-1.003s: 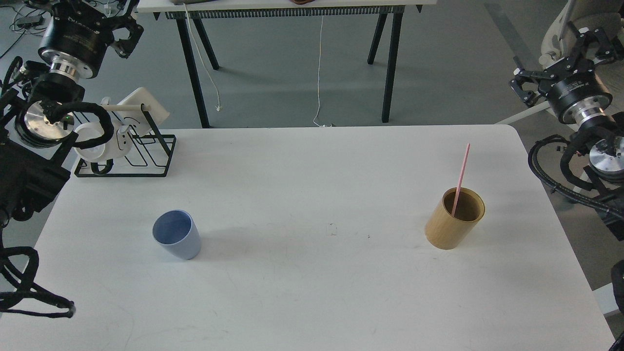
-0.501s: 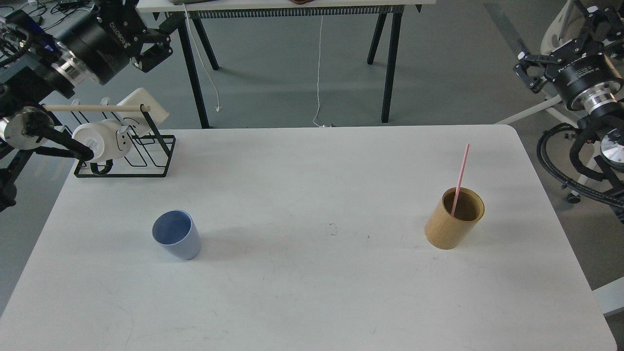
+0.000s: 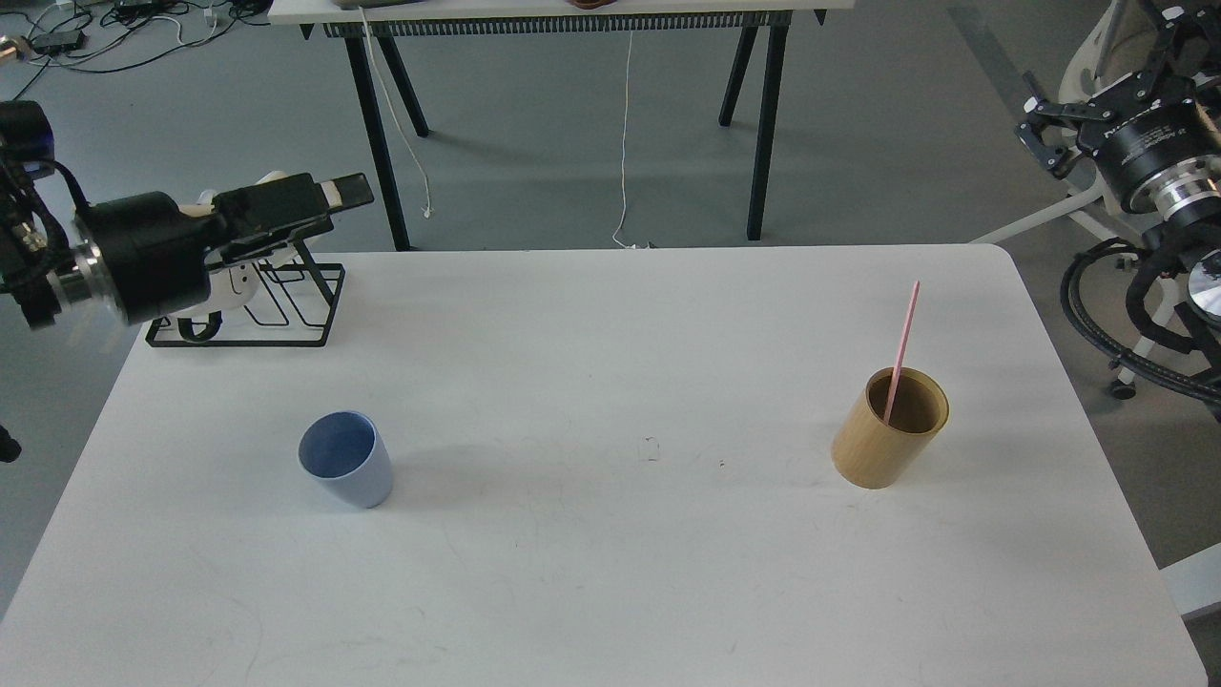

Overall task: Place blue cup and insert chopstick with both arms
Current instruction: 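Lower the left gripper and grasp the blue cup from its side, then slide the blue cup with the left gripper toward the tan cup, then release the blue cup and lift the left arm back to rest, then reach the right gripper to the straw and pull it from the tan cup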

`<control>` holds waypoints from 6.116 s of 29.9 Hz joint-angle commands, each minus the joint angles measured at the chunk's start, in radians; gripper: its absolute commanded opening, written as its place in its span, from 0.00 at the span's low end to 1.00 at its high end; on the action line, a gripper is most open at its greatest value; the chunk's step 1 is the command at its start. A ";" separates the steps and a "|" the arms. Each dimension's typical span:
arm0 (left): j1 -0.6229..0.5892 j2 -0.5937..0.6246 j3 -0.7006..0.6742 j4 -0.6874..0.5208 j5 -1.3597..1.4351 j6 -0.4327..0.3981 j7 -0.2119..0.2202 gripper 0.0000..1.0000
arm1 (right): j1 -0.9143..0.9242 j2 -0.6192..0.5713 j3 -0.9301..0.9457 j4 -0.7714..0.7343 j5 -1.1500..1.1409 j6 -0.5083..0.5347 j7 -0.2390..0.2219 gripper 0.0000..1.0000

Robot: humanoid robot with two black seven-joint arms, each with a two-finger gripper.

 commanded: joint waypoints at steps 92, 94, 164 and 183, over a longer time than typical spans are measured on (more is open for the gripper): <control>-0.259 -0.936 0.391 0.305 0.920 -0.085 0.200 0.06 | 0.051 -0.102 0.029 0.000 0.001 0.000 -0.002 0.99; -0.259 -0.936 0.391 0.307 0.920 -0.085 0.205 0.06 | 0.051 -0.102 0.031 0.000 0.000 0.000 -0.002 0.99; -0.253 -0.721 -0.477 0.943 -0.805 -0.085 -0.152 1.00 | -0.023 -0.392 -0.210 0.698 -1.333 -0.196 -0.005 0.98; -0.247 -0.729 -0.475 1.106 -0.977 -0.085 -0.040 1.00 | -0.035 -0.283 -0.587 0.692 -1.654 -0.294 -0.008 0.63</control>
